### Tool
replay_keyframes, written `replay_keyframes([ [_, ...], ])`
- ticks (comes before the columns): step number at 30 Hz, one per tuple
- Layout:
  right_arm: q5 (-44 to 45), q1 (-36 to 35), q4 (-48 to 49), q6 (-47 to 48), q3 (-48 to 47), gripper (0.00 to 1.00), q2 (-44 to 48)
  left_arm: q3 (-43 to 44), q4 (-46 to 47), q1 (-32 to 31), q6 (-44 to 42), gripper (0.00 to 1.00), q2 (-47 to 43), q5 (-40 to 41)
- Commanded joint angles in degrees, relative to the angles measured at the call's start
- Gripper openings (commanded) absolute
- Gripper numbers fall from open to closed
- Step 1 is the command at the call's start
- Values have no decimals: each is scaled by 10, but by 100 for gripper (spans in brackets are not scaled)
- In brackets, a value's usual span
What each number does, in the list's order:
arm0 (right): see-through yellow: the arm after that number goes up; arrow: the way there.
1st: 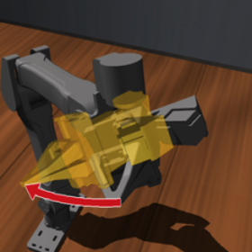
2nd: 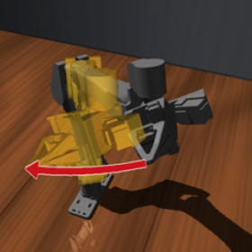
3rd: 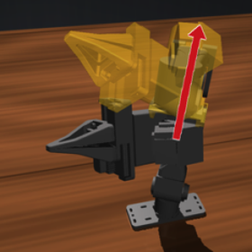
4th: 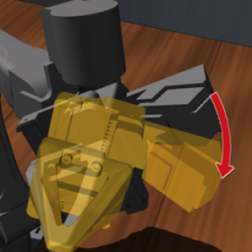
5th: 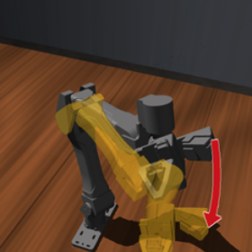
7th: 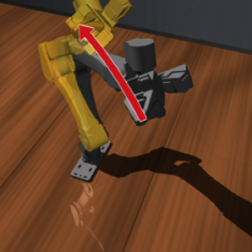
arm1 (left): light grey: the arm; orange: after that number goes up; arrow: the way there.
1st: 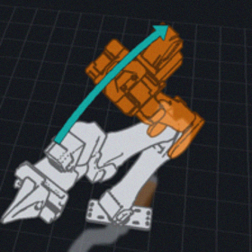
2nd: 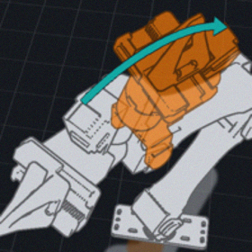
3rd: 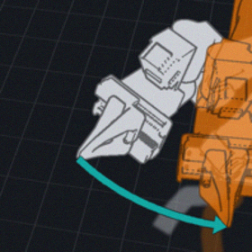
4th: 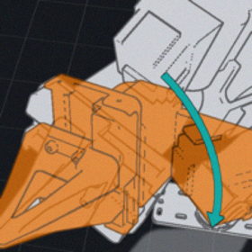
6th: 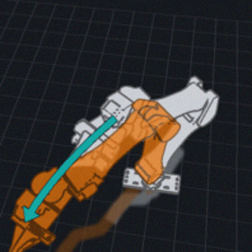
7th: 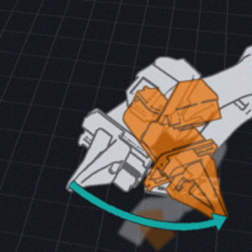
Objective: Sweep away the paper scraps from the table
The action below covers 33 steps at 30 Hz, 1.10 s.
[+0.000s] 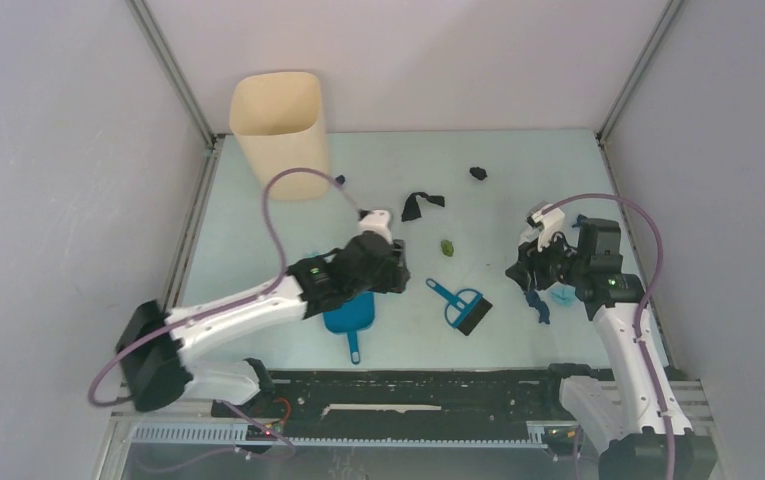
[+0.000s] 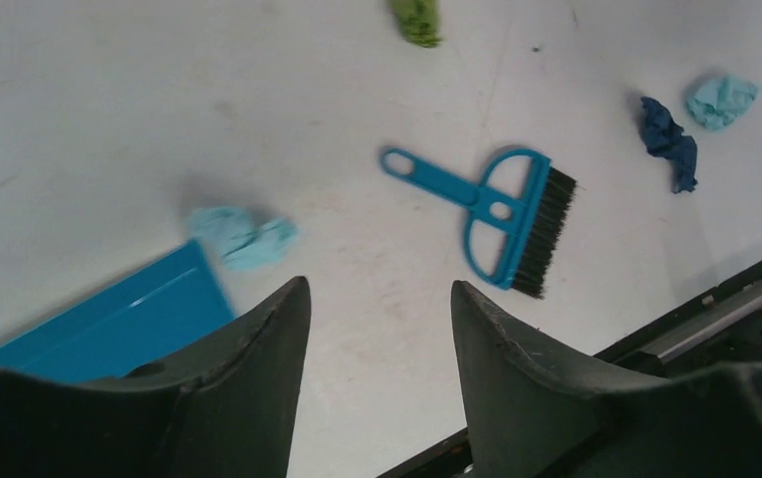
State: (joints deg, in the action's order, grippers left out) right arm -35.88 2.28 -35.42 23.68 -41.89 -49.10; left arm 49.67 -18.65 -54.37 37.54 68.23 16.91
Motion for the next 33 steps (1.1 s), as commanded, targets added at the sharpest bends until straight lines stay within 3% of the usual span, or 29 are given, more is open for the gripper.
replay_keyframes([
  [1, 22, -4, 28, -15, -2, 51, -6, 137, -39, -53, -11, 61, 140, 16],
  [5, 70, 2, 37, -27, -1, 50, -11, 236, -108, -90, -25, 60, 253, 34],
  [12, 66, 30, 44, -31, 5, 50, 19, 309, -110, -120, -24, 54, 348, 23],
  [16, 59, 30, 43, -30, 6, 51, 19, 327, -118, -122, -34, 49, 377, 12],
  [33, 62, 30, 40, -26, 6, 54, 21, 327, -124, -123, -43, 45, 429, -8],
])
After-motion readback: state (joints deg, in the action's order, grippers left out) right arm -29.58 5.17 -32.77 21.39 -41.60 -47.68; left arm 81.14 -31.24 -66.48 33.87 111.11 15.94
